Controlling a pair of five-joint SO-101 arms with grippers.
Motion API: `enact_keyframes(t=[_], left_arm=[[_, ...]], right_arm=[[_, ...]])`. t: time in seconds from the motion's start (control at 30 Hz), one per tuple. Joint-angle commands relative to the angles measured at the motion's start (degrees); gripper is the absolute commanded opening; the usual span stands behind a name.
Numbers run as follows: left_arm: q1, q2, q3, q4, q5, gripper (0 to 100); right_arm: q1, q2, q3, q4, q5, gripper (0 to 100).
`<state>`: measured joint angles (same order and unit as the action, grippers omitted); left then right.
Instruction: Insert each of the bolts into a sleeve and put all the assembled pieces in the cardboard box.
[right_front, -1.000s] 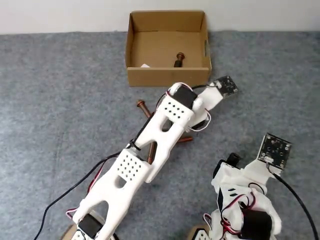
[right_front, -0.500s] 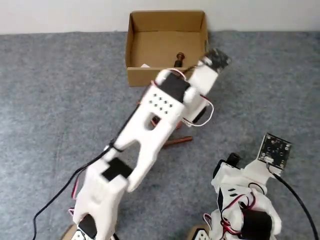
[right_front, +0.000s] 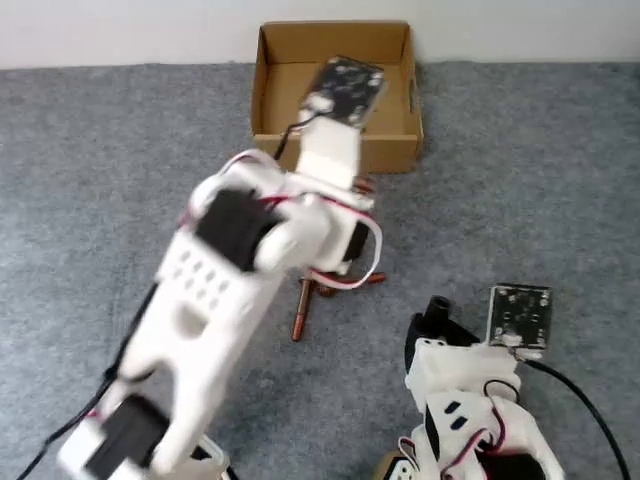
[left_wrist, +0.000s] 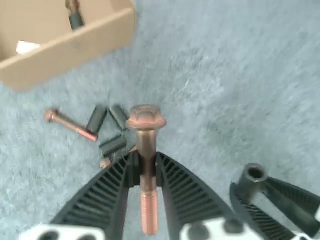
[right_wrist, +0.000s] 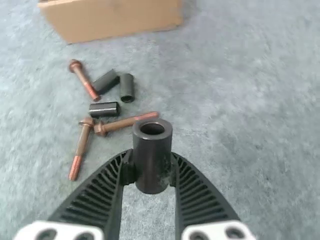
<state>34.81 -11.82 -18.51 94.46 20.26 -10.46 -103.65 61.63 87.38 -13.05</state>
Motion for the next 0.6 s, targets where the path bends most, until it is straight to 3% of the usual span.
enact_keyframes(t=[0.0,0.27,0.4,0.57], left_arm=[[0.3,-13.5,11.7,-9.5,0.6,0],[0.0,-42.7,46.3,-36.2,0.8,0],[0.0,-56.4,61.3,-47.7,5.2,0],[0.4,-68.0,72.0,-55.6,9.4,0]], right_arm=[[-2.8,-0.2,-3.5,-0.2,1.8,0.8],[-12.1,0.0,-3.3,-4.4,2.0,0.8],[-16.2,0.1,-1.0,-7.4,2.0,0.8],[-20.5,0.1,2.0,-11.6,2.0,0.8]])
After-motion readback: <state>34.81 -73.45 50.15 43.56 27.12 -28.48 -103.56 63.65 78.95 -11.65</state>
